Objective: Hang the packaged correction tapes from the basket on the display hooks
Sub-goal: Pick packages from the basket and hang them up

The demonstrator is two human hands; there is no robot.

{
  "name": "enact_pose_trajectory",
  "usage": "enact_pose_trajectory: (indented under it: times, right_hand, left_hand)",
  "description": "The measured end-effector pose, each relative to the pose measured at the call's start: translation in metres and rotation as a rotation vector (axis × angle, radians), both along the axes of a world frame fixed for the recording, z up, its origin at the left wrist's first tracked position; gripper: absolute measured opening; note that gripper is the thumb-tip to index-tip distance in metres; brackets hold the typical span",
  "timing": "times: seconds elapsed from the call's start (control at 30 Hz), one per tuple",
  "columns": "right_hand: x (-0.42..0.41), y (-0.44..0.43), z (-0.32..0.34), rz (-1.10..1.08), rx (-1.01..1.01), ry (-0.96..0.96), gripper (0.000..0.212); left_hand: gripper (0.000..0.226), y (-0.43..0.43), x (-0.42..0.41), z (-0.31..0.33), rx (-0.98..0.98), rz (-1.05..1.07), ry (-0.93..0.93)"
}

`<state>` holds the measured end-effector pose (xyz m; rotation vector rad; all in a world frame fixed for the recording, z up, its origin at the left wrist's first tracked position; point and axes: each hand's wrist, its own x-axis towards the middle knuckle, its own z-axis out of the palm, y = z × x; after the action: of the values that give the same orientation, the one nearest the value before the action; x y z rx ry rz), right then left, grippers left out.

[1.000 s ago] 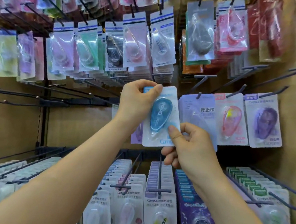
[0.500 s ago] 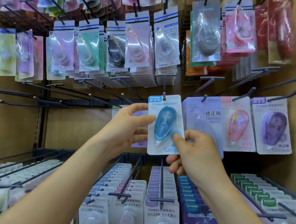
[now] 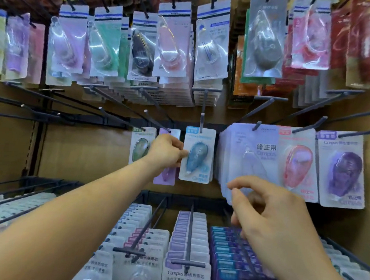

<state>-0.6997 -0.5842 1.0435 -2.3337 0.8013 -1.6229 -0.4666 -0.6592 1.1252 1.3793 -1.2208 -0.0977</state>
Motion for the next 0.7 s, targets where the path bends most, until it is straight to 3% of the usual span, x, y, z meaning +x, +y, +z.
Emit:
enact_pose_trajectory:
  times: [0.13,0.37,0.47,0.57,0.7]
  right_hand:
    - [-0.004,-0.008,-0.001,-0.085,-0.048,0.101,0.012]
    - [-0.004,-0.014,-0.007,-0.032,-0.112,0.294,0.011]
    - [0.004,-0.009,-0.009,0.047,-0.132,0.428,0.014]
    - [0.014,-0.004,-0.010,0.107,-0.168,0.507,0.017]
    - [0.030,0.005,-0.008,0.209,-0.201,0.600,0.016]
  left_hand:
    - [0.020,-0.024,-0.001,-0.001,-0.007,0.017,0.010]
    - [0.009,-0.015,0.002,-0.008,-0.019,0.073,-0.065]
    - [0.026,0.014,0.005,-0.018,0.015,0.153,-0.186]
    - [0.013,0.061,0.001,-0.036,0.019,0.214,-0.354]
    - [0.020,0.134,-0.002,-0.070,0.057,0.260,-0.425]
